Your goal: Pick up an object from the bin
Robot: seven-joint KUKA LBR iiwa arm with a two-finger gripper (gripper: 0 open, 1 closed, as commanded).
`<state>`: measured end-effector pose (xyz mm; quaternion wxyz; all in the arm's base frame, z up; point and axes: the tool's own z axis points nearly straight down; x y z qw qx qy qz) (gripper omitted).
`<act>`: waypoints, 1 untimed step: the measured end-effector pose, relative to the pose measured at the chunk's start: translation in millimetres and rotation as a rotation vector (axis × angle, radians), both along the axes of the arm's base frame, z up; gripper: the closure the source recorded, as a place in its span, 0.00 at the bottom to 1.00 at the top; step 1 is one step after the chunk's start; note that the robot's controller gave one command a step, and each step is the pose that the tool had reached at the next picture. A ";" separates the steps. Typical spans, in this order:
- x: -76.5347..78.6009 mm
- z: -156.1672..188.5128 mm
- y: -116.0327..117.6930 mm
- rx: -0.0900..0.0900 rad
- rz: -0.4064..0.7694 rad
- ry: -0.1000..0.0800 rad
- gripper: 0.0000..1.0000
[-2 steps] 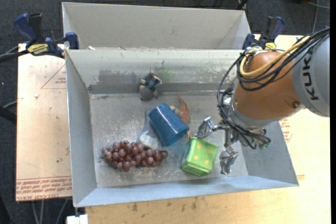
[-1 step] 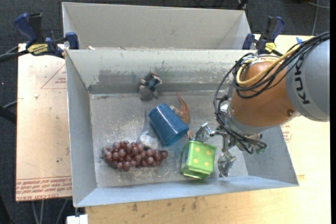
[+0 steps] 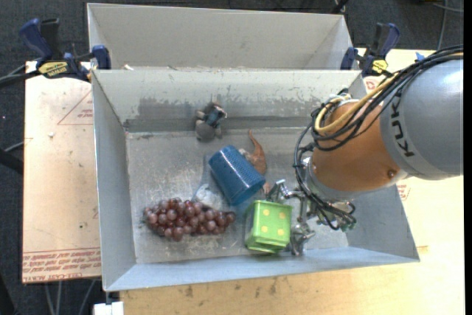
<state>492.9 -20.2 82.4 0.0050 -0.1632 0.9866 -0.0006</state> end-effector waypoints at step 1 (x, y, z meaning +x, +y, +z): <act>2.6 -7.8 25.0 -0.007 0.339 0.001 1.00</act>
Offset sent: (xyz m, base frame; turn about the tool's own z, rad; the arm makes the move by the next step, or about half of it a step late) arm 0.0000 0.0000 0.0000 0.0000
